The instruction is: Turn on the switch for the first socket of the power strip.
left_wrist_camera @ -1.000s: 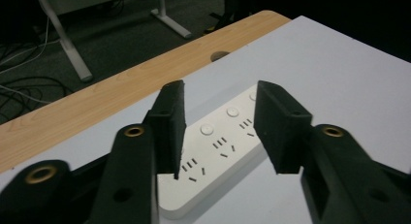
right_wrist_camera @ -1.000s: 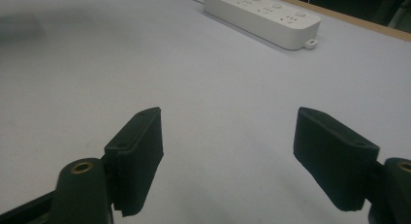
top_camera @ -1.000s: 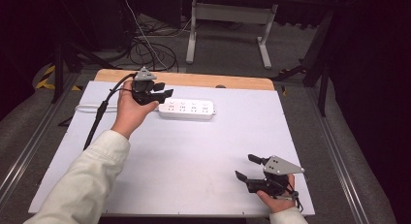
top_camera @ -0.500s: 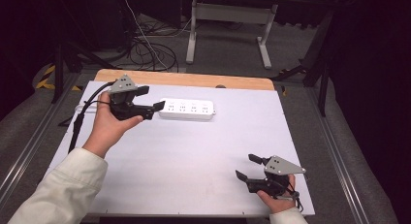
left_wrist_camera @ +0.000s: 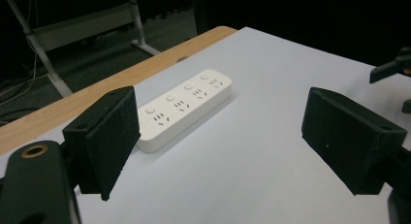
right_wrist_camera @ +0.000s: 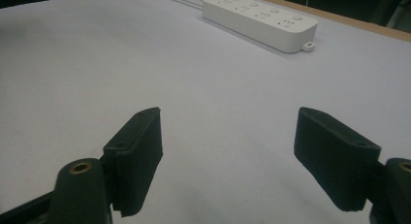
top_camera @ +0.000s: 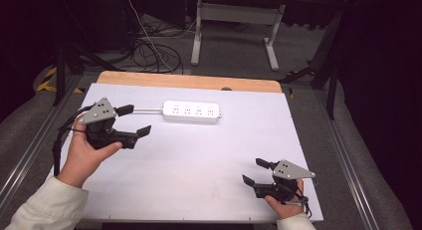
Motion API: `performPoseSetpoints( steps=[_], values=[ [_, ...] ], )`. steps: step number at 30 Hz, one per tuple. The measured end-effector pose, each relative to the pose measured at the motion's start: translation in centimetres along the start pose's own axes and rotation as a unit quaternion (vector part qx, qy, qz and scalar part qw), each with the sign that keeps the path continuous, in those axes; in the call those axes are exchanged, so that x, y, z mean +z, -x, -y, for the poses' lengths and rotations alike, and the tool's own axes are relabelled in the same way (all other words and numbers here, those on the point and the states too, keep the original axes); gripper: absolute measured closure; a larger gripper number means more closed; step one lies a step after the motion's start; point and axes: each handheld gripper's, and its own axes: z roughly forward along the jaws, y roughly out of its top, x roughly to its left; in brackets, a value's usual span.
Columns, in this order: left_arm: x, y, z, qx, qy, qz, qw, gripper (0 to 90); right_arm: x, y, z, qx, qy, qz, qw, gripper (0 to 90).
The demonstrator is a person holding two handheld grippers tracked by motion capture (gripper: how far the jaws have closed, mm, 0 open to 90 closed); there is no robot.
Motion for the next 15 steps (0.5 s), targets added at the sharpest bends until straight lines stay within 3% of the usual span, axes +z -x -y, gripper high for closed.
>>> performPoseSetpoints(
  steps=[8, 12, 15],
  values=[
    [-2.1, 0.6, 3.0, -0.01, 0.009, 0.022, 0.9997, 15.2, -0.1, 0.0, 0.0, 0.004, 0.004, -0.005, 1.0, 25.8],
    [-2.6, 1.1, 4.6, 0.009, 0.001, 0.016, 0.9998, 15.1, -0.1, -0.1, 0.0, 0.001, 0.002, -0.008, 1.0, 24.7],
    [-2.8, 1.3, 6.0, 0.012, -0.006, 0.035, 0.9993, 12.1, -0.2, -0.1, 0.0, 0.002, 0.003, -0.008, 1.0, 24.6]
  ],
)
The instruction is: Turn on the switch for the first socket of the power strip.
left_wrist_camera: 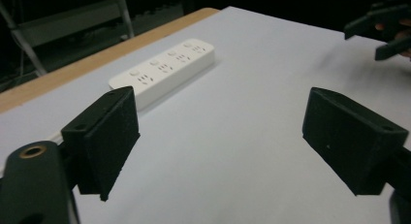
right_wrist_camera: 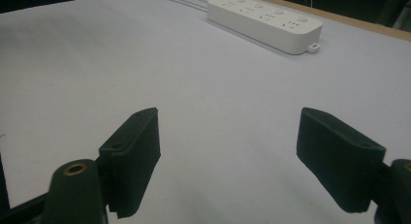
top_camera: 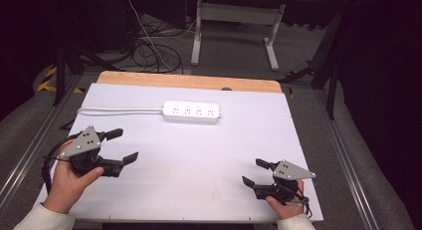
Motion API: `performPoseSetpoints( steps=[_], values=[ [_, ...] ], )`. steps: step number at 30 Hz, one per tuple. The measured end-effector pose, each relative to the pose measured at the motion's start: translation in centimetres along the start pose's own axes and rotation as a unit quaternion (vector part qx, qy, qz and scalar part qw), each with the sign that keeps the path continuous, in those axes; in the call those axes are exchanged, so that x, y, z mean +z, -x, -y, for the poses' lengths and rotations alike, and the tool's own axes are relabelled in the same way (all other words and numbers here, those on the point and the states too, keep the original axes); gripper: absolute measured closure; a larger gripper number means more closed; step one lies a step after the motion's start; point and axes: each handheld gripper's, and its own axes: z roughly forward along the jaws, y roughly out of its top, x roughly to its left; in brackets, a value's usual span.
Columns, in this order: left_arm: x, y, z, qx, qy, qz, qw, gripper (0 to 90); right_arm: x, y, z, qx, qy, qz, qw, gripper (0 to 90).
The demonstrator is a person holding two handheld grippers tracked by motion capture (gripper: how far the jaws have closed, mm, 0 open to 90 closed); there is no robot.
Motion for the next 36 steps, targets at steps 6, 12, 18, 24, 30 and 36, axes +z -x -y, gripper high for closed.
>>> performPoseSetpoints(
  steps=[6, 12, 18, 24, 30, 36],
  values=[
    [-0.5, 0.1, 2.7, -0.003, -0.003, 0.002, 1.0, 12.1, -0.1, 0.0, 0.0, 0.002, 0.002, -0.004, 1.0, 24.1],
    [-0.7, 0.3, 4.8, -0.002, 0.005, -0.01, 0.9999, 12.0, -0.2, -0.1, 0.0, 0.001, 0.003, -0.005, 1.0, 23.8],
    [-0.6, 0.3, 6.8, -0.018, 0.001, 0.006, 0.9998, 11.1, -0.3, 0.0, 0.0, -0.001, 0.004, -0.005, 1.0, 23.7],
    [-0.5, 0.2, 8.7, -0.039, -0.016, 0.011, 0.9991, 11.4, -0.4, 0.0, 0.1, -0.002, 0.004, -0.006, 1.0, 23.6],
    [0.0, 0.2, 8.9, -0.068, -0.023, 0.004, 0.9974, 11.7, -0.4, 0.0, 0.1, -0.002, 0.005, -0.007, 1.0, 23.6],
    [-0.2, -0.1, 9.0, -0.055, -0.019, -0.012, 0.9982, 12.4, -0.5, -0.1, 0.1, -0.002, 0.005, -0.006, 1.0, 23.6]
  ],
)
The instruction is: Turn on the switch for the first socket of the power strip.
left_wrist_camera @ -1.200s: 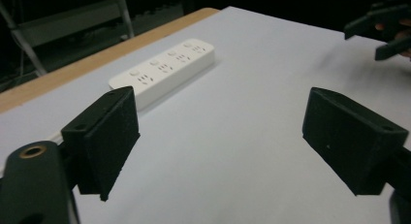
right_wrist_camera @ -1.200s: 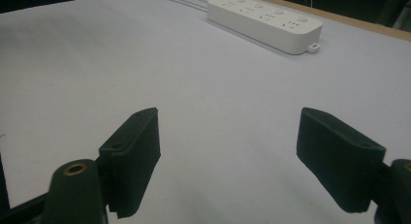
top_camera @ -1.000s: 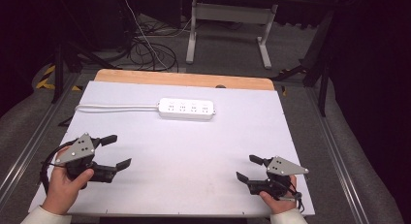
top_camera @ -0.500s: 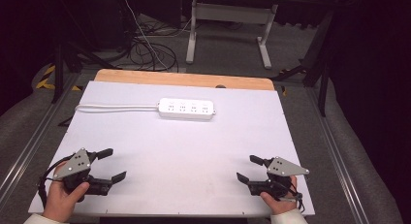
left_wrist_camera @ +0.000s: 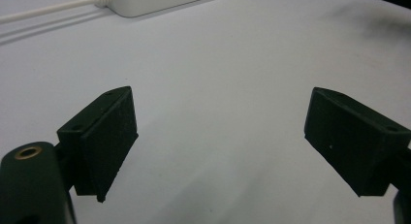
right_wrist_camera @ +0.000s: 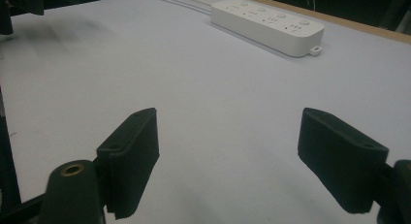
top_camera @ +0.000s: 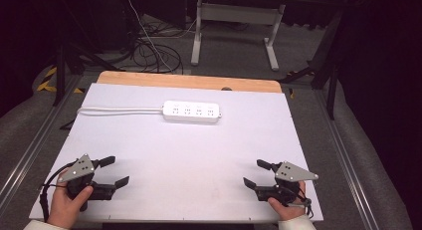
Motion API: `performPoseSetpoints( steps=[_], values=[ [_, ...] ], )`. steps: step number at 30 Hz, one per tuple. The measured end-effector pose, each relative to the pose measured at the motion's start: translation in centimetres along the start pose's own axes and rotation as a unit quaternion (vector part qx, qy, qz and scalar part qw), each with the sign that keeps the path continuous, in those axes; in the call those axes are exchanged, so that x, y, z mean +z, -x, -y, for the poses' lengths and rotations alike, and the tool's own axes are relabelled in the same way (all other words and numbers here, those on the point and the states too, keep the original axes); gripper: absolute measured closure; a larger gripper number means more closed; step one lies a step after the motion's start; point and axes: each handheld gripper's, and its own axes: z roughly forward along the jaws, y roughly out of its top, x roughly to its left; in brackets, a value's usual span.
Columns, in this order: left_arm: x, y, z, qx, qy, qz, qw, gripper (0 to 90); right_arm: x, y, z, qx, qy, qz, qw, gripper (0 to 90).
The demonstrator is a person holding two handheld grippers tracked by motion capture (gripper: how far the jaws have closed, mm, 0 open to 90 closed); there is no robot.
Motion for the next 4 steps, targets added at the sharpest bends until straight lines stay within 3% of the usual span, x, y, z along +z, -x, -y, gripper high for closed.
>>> performPoseSetpoints(
  steps=[2, 4],
  values=[
    [-0.12, 0.09, -0.15, 0.022, 0.001, -0.007, 0.9997, 12.4, 0.02, -0.01, 0.01, -0.002, -0.001, 0.0, 1.0, 23.6],
    [-0.12, 0.27, -0.26, 0.032, 0.004, -0.011, 0.9994, 12.4, 0.05, 0.02, 0.01, -0.002, -0.002, 0.0, 1.0, 23.6]
  ],
)
